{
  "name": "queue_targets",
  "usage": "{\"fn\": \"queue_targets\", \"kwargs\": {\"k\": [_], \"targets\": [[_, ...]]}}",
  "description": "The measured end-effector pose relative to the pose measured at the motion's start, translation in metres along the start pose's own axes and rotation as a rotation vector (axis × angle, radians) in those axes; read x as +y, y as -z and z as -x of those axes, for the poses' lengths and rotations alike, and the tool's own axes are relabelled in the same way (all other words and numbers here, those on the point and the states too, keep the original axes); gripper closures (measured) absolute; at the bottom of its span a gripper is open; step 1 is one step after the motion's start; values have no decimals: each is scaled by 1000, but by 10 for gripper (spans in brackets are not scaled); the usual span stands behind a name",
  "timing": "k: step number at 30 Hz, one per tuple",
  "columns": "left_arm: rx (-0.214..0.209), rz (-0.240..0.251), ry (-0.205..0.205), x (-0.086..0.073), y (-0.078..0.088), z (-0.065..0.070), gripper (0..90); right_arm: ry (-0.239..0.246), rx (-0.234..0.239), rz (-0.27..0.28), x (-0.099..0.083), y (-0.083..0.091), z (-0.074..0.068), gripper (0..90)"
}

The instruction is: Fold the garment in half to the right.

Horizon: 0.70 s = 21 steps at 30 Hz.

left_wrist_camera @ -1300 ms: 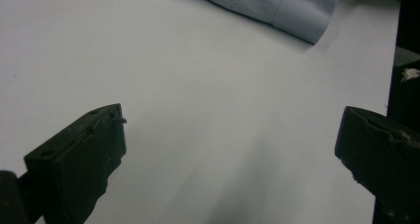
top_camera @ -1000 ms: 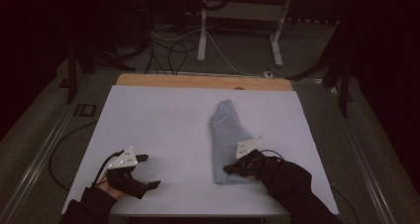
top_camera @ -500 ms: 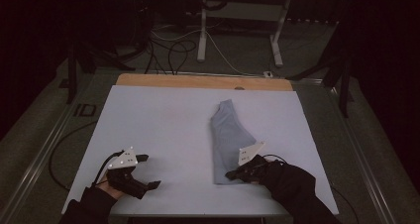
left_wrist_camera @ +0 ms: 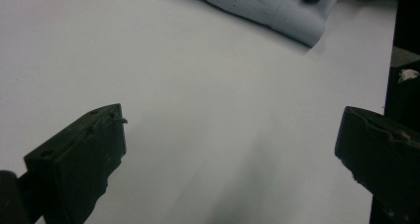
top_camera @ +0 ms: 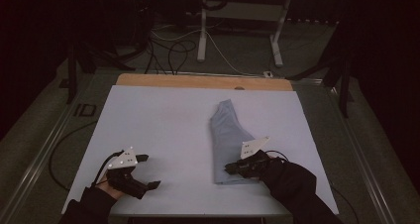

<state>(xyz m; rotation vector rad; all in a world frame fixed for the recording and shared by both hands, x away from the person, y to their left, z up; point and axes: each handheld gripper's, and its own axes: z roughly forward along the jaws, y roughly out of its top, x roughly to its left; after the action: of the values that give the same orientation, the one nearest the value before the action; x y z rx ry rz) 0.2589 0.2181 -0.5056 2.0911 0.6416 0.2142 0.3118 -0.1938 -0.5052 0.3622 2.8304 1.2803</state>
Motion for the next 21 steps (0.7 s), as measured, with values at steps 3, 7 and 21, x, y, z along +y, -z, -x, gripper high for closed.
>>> {"fn": "queue_targets", "kwargs": {"k": [3,7,21], "targets": [[-1,1,1,0,0,0,6,-1,-11,10,2,1,-1,734],[-3,-1,-1,0,0,0,6,-15,-32,37,4,5,1,573],[-2,0,-5,0,1,1,6,-83,-51,88,12,15,5,85]]}}
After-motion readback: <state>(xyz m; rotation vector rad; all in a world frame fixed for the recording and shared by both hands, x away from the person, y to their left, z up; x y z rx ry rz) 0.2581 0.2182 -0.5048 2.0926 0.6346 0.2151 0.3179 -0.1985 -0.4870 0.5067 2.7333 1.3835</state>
